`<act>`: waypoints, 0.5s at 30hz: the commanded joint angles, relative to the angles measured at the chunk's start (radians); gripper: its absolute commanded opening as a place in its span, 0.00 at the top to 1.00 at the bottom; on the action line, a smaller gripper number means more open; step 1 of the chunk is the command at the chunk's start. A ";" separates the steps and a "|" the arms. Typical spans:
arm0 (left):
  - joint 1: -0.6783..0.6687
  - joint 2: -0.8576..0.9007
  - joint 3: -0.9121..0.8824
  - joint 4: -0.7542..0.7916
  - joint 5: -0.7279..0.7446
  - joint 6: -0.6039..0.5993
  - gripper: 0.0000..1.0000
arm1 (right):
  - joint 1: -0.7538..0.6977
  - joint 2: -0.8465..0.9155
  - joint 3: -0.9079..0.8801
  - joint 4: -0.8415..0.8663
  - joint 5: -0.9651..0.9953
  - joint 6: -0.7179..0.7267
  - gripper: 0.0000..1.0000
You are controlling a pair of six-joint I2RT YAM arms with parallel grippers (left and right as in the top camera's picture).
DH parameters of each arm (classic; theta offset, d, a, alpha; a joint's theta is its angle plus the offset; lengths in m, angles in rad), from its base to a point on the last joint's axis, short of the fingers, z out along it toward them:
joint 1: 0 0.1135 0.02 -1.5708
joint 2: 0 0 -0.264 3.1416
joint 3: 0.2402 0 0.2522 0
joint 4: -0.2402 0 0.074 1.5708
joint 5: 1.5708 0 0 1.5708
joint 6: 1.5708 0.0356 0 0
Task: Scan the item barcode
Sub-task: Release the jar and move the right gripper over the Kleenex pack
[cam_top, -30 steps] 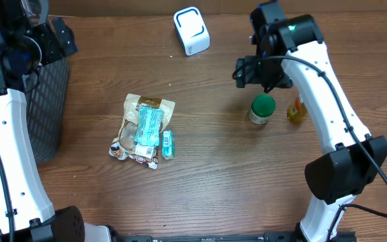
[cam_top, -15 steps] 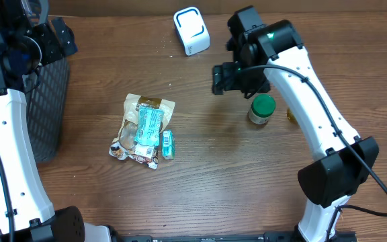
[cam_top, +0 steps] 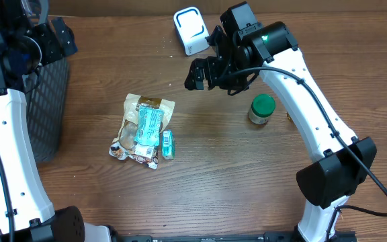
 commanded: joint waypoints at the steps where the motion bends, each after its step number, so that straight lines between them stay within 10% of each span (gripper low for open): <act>1: -0.002 0.003 0.026 0.001 0.006 0.016 0.00 | 0.000 -0.003 0.008 0.024 -0.024 0.000 0.00; 15: -0.002 0.003 0.026 0.001 0.006 0.016 0.00 | 0.000 0.023 -0.022 0.023 -0.023 0.003 0.00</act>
